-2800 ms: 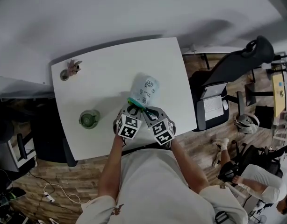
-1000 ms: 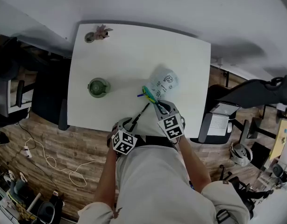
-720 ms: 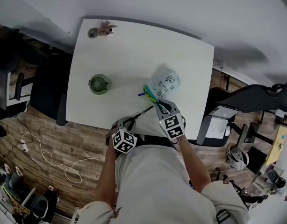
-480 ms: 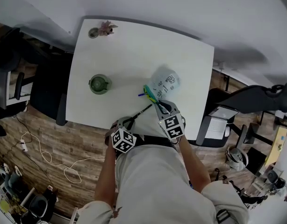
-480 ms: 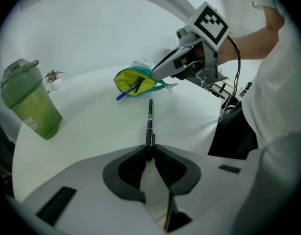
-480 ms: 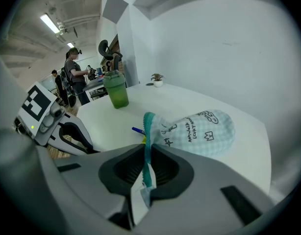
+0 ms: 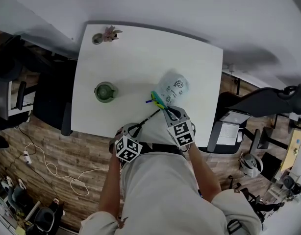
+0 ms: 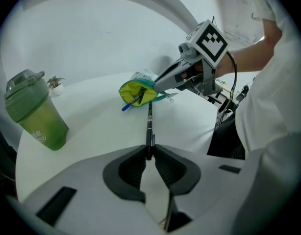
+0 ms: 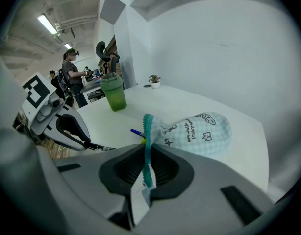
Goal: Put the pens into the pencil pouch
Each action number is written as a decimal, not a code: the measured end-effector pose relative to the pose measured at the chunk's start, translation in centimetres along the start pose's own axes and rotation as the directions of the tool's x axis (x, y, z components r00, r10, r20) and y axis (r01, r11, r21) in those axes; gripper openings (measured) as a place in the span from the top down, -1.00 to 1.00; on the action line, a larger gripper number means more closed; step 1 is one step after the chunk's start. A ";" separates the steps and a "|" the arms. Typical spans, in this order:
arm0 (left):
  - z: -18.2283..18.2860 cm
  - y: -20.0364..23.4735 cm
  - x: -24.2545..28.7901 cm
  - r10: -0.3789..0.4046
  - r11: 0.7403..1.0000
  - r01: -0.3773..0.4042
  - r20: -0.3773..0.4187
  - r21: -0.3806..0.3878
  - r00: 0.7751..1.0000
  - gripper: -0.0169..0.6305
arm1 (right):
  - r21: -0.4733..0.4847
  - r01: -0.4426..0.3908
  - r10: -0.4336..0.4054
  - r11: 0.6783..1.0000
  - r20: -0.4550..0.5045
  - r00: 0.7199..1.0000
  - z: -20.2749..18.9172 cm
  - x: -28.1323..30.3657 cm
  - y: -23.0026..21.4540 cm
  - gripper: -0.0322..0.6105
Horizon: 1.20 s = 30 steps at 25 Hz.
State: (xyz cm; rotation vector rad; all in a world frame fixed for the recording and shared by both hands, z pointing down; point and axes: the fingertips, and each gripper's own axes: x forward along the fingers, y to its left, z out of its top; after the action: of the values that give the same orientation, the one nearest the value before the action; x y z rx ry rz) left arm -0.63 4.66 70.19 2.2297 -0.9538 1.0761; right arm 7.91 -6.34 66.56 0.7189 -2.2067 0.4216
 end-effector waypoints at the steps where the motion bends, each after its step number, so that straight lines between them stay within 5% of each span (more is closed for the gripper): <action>1: 0.1 0.2 -0.2 0.000 1.000 0.000 0.003 0.003 1.000 0.79 | 0.001 0.003 -0.003 1.000 0.001 1.000 0.0 0.0 0.0 0.78; 30: 9.5 4.3 2.7 -0.092 0.990 0.081 0.095 0.115 0.991 0.79 | 0.050 0.090 -0.092 0.995 0.022 0.996 2.2 -0.9 -0.4 0.78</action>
State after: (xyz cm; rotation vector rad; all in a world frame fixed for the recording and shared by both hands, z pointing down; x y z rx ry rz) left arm 1.84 -5.44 67.46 2.4118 -0.8470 1.0089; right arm 7.36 -7.46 64.47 0.8515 -2.1832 0.4237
